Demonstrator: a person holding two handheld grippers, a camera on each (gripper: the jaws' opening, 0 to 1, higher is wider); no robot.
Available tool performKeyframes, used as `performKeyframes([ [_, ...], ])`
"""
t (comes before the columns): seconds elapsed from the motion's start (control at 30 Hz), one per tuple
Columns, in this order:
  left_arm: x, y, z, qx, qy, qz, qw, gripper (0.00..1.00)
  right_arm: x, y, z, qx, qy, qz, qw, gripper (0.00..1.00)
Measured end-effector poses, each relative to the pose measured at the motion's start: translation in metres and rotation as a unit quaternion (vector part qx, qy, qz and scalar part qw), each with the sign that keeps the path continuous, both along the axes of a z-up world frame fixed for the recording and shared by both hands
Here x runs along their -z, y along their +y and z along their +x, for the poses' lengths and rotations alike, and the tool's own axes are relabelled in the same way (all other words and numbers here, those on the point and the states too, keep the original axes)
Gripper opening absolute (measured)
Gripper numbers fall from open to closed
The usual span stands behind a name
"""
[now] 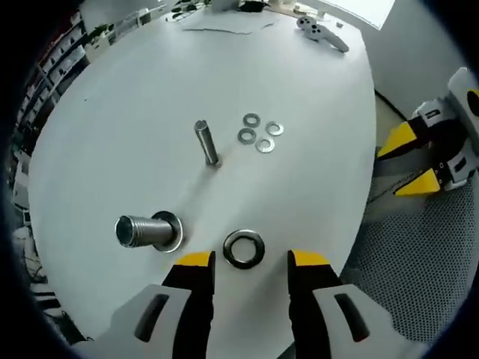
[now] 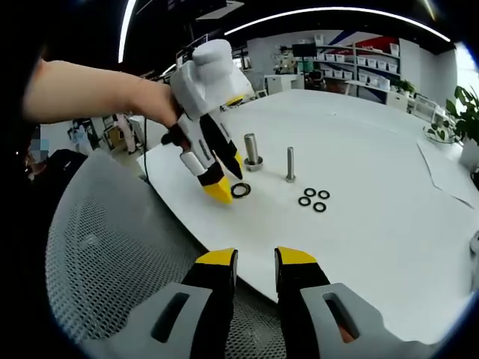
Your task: Place the washer onto the threaded stud by aligning its center hole with the stud, sliding it down to the base, and recovering from edge contact or off-axis alignment until the washer reaches the visible bottom stop.
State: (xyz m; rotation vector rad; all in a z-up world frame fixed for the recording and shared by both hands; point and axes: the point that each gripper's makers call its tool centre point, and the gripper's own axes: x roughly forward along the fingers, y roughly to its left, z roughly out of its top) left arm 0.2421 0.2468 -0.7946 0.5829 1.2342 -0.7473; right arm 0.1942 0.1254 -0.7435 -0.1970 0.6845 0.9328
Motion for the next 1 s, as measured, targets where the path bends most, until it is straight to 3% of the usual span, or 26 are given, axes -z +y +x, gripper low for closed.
performKeyframes([
  [0.03, 0.004, 0.003, -0.001, 0.025, -0.004, 0.022, 0.9994, 0.37, 0.0, 0.0, 0.0, -0.001, 0.001, -0.001, 1.0, 0.23],
  [0.07, 0.005, -0.008, 0.002, 0.025, -0.016, -0.006, 0.9995, 0.36, 0.0, 0.0, 0.0, -0.001, 0.001, -0.002, 1.0, 0.23],
  [0.13, 0.007, -0.007, 0.003, 0.004, -0.006, -0.001, 1.0, 0.36, 0.001, 0.0, -0.001, -0.002, 0.002, -0.002, 1.0, 0.23],
  [0.23, -0.001, -0.004, 0.003, 0.006, -0.007, -0.005, 0.9999, 0.36, 0.001, 0.0, -0.001, -0.005, 0.003, -0.004, 1.0, 0.23],
  [0.37, 0.001, -0.007, 0.004, 0.042, -0.008, -0.008, 0.999, 0.35, 0.001, 0.001, -0.002, -0.007, 0.003, -0.004, 1.0, 0.23],
  [0.6, 0.001, -0.005, 0.007, 0.069, 0.002, 0.011, 0.9976, 0.21, 0.001, 0.001, -0.002, -0.009, 0.003, -0.004, 1.0, 0.23],
  [1.0, 0.002, -0.006, 0.007, 0.082, 0.018, 0.042, 0.9956, 0.19, 0.002, 0.001, -0.002, -0.01, 0.004, -0.005, 0.9999, 0.23],
])
